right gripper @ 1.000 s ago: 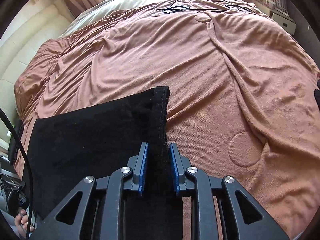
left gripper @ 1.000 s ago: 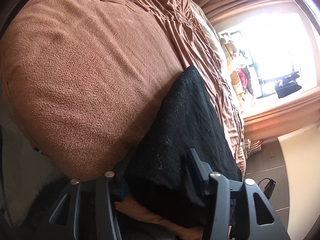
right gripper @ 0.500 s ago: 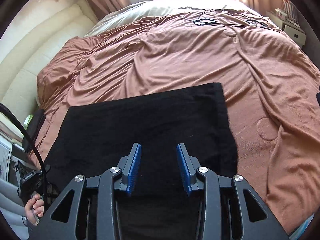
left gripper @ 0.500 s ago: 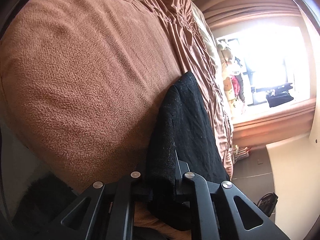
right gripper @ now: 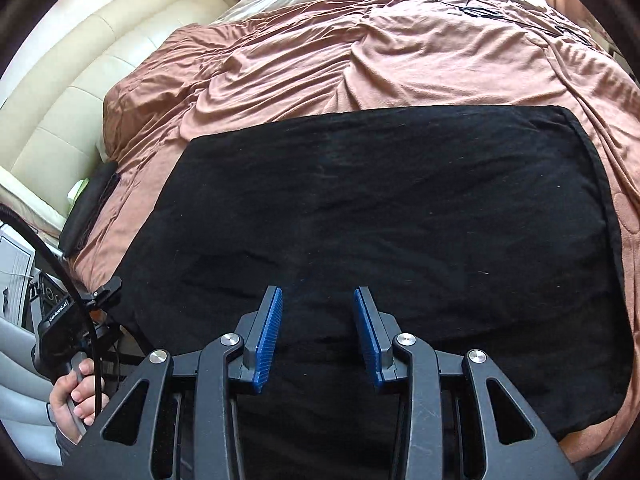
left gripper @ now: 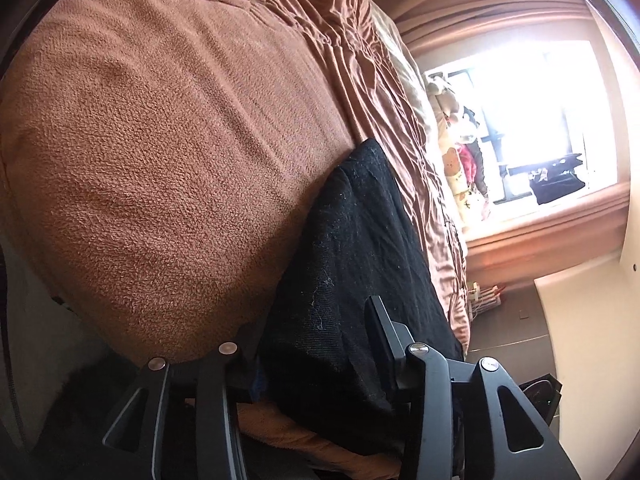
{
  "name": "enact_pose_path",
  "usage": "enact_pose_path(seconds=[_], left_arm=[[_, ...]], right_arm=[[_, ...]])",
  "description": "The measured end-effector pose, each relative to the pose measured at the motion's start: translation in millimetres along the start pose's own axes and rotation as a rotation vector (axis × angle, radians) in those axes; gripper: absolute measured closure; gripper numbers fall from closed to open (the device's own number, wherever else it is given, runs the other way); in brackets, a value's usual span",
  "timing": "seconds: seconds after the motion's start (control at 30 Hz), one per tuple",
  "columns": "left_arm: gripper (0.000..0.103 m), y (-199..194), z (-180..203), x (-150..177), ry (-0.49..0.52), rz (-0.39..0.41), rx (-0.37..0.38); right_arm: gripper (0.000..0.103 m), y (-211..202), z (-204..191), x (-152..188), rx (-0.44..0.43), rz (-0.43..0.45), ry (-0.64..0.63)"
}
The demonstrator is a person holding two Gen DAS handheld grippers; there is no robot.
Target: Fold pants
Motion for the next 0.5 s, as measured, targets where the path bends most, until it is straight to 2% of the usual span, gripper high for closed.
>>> enact_pose_path(seconds=[0.1,0.17,0.27,0.33,0.43,0.5], left_arm=[[0.055,-1.6,2.5,-0.2,0.018,0.009,0.005],[0.046,-2.2,5.3,1.8,0.041,0.014,0.003],[0.044,-2.3,8.2,4.9,0.057,0.016,0.004],[0.043,-4.0,6.7,4.4,0.056,0.028,0.0],[0.034,-4.5,6.4,4.6,0.059,0.024,0.01],[0.033,-4.9,7.6,5.8,0.066,0.028,0.008]], right_arm=[[0.076,9.3,-11.7,3.6,0.004,-0.006,-0.021],[0.08,17.3,-18.8,8.7,0.021,-0.016,-0.039],[0.088,33.4,-24.3,21.5,0.038,-0.061,-0.044],[0.09,35.7,-23.8,27.9,0.051,-0.06,-0.036],[0.092,34.3,-25.3,39.1,0.06,-0.058,-0.023],[0.092,33.6,-28.2,44.0,0.058,-0.077,-0.027]])
Point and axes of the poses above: each gripper's, at about its wrist camera, not at the fingertips, and y roughly the way its jaws point, z to its right, x to its underside, the point moved 8 cm from there along y, roughly the way its jaws point, and after that the axes turned 2 degrees about x, right-handed, at the moved point
